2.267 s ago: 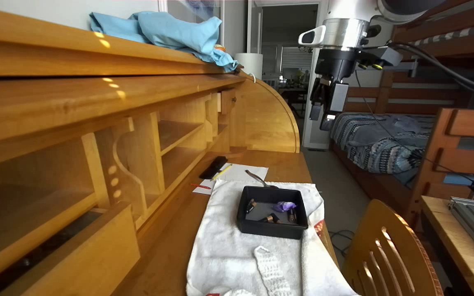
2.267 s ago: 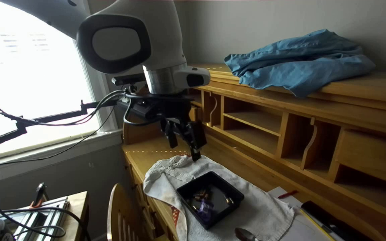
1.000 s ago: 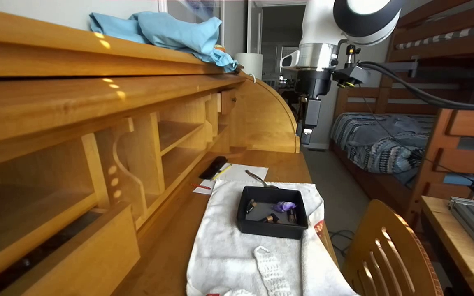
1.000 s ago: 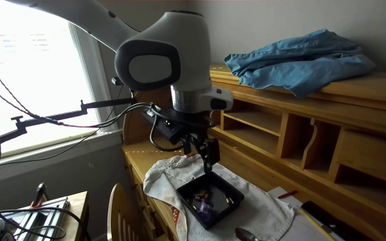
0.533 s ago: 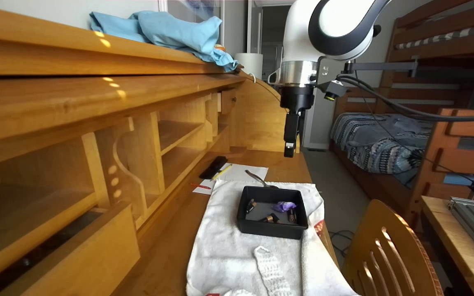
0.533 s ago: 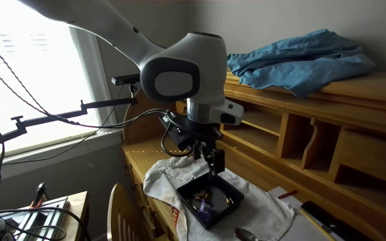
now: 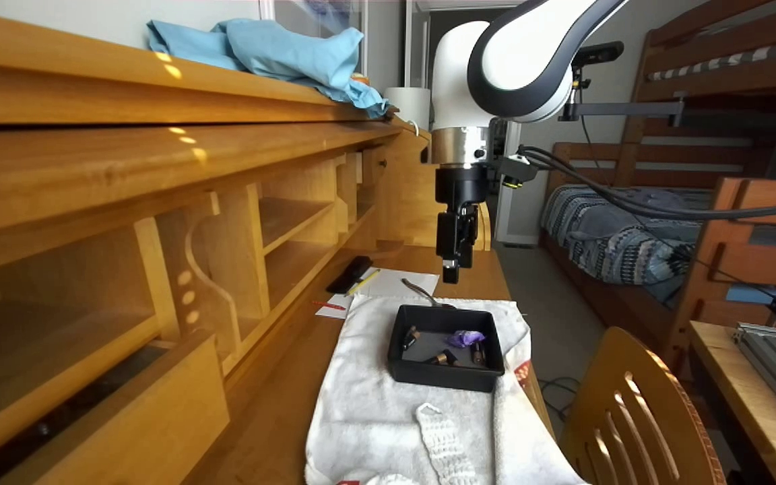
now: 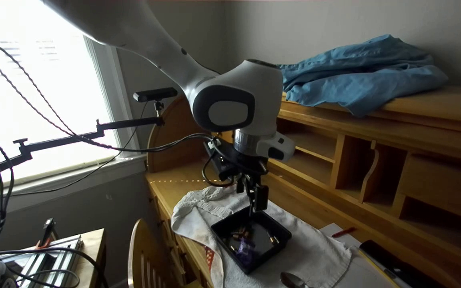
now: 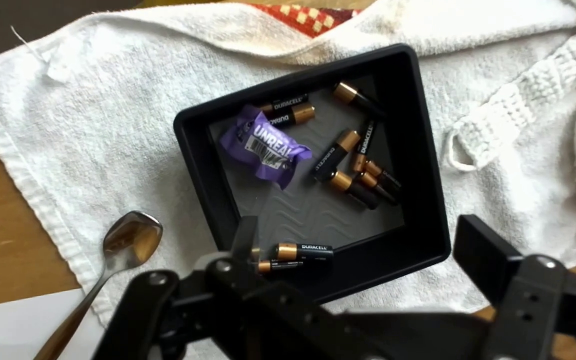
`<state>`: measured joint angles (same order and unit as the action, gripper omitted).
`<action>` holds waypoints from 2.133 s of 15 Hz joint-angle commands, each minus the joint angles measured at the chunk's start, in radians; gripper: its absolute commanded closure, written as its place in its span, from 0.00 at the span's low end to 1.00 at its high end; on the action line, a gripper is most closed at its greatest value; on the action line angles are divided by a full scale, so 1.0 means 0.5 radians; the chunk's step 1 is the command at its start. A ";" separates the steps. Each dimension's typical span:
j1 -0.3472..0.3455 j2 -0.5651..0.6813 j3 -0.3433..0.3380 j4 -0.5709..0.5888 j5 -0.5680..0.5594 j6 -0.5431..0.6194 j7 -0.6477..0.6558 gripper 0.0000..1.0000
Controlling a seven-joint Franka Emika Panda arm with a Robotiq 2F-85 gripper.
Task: Remove one brown and one purple object from the box
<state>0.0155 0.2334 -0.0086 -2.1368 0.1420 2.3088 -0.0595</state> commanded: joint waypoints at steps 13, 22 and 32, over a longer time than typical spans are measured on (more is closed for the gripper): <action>-0.003 0.340 0.085 0.153 0.004 0.111 0.070 0.00; 0.080 0.425 0.029 0.166 0.001 0.147 0.578 0.00; 0.190 0.534 -0.061 0.162 -0.011 0.353 1.044 0.00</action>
<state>0.0908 0.4721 -0.0251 -2.0749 0.1370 2.4627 0.4095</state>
